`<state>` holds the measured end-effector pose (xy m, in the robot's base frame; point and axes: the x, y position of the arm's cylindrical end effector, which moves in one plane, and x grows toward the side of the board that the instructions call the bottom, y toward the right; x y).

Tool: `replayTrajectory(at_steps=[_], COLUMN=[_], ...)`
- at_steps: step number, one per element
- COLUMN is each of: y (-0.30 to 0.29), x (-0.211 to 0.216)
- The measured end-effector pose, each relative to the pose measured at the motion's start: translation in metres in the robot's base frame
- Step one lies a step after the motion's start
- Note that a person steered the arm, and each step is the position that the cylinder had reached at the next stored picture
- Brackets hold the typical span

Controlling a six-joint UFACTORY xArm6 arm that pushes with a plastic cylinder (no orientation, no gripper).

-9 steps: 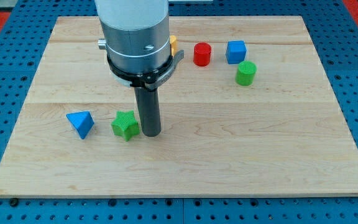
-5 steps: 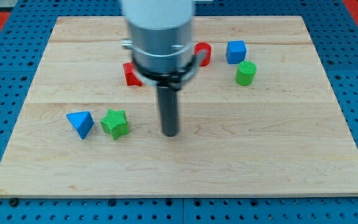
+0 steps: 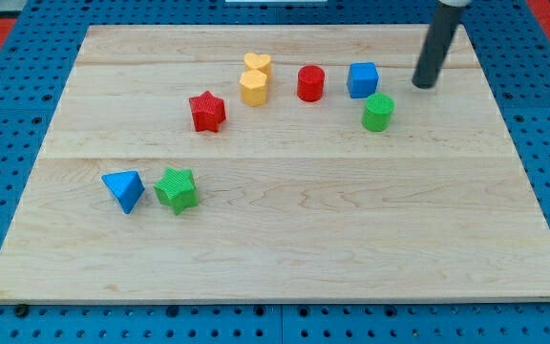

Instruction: Push the blue cube towards bottom center

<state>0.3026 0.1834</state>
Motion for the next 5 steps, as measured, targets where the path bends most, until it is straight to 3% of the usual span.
replayTrajectory(at_steps=[2, 5], y=[-0.074, -0.122], x=[-0.011, 0.073])
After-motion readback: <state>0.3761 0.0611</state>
